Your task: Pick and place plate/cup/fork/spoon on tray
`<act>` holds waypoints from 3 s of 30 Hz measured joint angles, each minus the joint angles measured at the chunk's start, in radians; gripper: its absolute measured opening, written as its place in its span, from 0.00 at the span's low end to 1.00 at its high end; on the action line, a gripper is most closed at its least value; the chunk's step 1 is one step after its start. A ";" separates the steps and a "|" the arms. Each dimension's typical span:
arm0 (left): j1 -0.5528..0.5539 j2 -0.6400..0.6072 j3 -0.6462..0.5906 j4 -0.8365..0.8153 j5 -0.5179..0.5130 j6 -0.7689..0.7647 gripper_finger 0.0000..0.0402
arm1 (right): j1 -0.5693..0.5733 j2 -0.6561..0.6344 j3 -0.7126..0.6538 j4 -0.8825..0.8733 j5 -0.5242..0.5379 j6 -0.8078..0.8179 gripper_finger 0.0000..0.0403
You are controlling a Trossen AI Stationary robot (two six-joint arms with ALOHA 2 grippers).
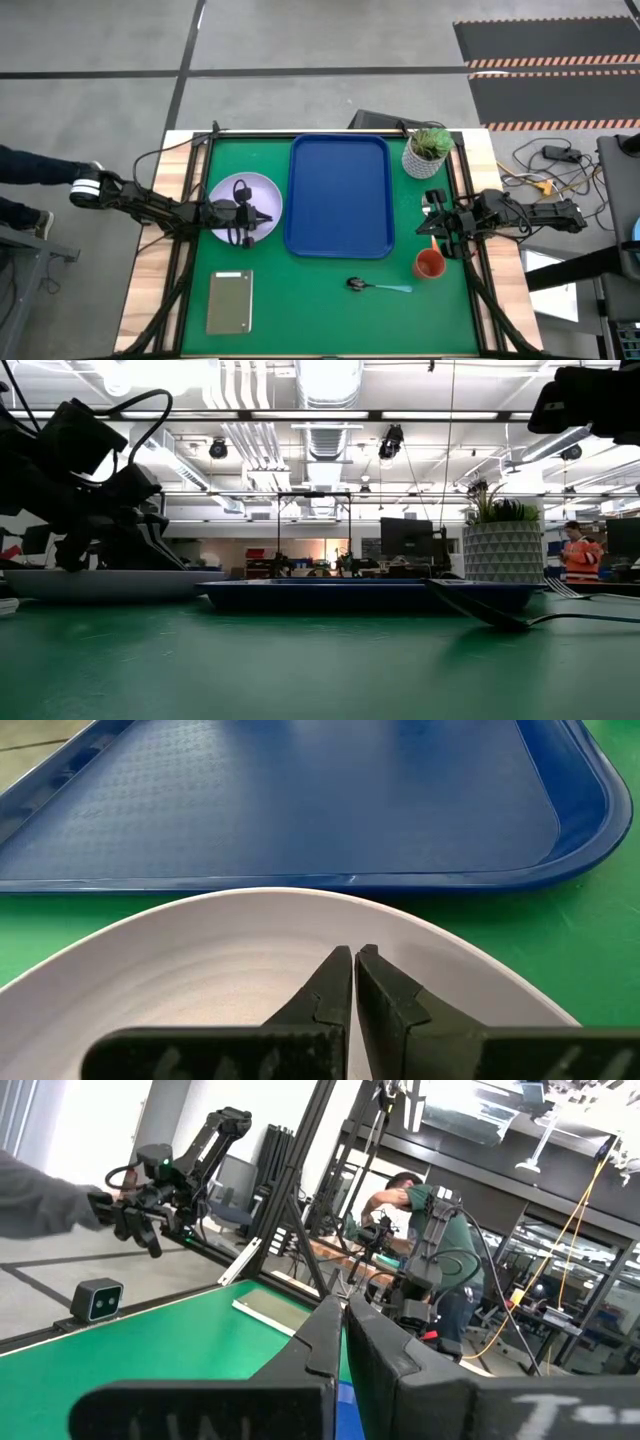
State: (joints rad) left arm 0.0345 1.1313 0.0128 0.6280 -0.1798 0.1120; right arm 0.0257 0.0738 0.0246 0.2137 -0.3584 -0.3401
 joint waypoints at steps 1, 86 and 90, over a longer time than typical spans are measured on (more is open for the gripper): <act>0.000 0.000 0.000 0.000 0.000 0.000 0.00 | 0.000 0.000 0.000 0.000 0.000 0.000 0.02; -0.216 0.297 0.791 0.158 0.315 -0.579 0.00 | 0.000 0.067 0.181 0.239 0.305 0.232 0.02; -0.252 0.311 0.890 -0.236 0.165 -0.580 0.00 | 0.000 0.067 0.180 0.195 0.305 0.278 0.02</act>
State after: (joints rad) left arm -0.2175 1.4419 0.9025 0.3917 -0.0150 -0.4682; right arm 0.0254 0.1410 0.2050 0.4092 -0.0538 -0.0624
